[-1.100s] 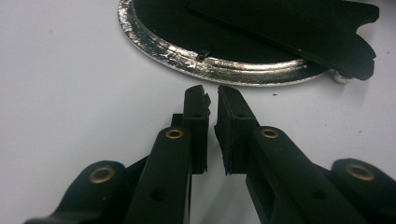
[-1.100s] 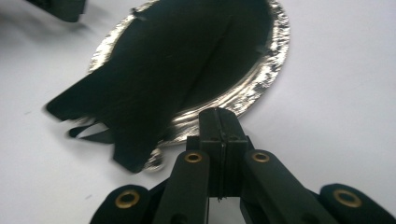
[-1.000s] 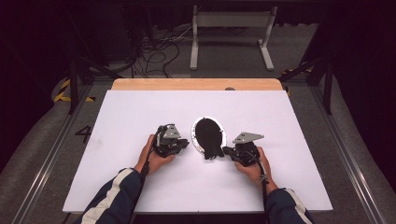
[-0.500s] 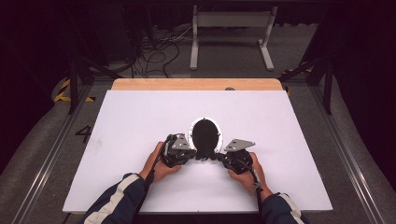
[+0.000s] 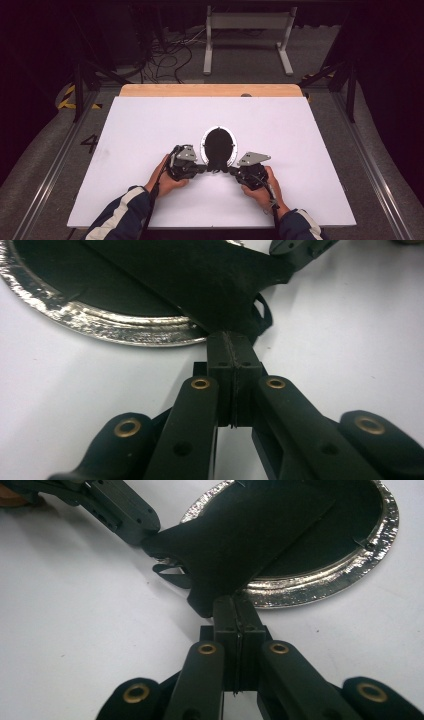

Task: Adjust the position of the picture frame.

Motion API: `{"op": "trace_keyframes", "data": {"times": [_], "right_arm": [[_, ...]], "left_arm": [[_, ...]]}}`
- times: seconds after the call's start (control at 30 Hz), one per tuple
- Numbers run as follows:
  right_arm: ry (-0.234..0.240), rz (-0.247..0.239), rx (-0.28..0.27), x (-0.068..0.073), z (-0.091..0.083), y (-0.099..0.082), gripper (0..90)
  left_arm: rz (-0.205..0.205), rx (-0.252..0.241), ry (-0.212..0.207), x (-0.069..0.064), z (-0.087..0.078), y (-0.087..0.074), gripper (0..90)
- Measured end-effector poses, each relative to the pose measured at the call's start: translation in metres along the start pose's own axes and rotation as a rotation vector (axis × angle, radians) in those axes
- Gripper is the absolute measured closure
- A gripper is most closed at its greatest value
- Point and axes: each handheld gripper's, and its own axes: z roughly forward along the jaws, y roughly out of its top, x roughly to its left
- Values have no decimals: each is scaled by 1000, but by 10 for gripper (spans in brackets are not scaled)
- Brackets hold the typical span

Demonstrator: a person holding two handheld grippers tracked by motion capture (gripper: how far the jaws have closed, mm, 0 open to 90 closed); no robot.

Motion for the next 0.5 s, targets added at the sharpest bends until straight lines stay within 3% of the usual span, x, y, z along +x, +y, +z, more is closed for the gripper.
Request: {"op": "trace_keyframes", "data": {"times": [0.1, 0.13, 0.17, 0.2, 0.23, 0.27, 0.3, 0.33, 0.37, 0.47, 0.5], "right_arm": [[8, -12, -8, 4, -3, 0, 900], [14, -17, -10, 5, -4, 1, 900], [37, -24, -12, 6, -6, 1, 900], [37, -24, -12, 6, -6, 1, 900], [148, -27, -21, 9, -5, 1, 900], [-2, -195, 63, 34, 2, 4, 900], [-2, -195, 63, 34, 2, 4, 900], [-9, -257, 70, 39, 3, 6, 900], [44, -269, 64, 41, 2, 9, 900], [60, -226, 63, 40, 2, 7, 900], [60, -205, 52, 37, 1, 5, 900]], "left_arm": [[21, 1, -32, -5, -2, -1, 889], [40, 10, -21, -8, -3, 0, 801], [52, 25, -60, -12, -2, 0, 832], [52, 25, -60, -12, -2, 0, 851], [108, 53, -38, -19, 1, 0, 851], [152, 53, 4, -26, 3, 2, 869], [158, 54, 9, -28, 4, 3, 869], [157, 51, 11, -30, 5, 4, 866], [154, 48, 28, -30, 5, 3, 857], [117, 35, 25, -25, 2, 0, 861], [118, 40, 41, -23, 0, -1, 862]]}}
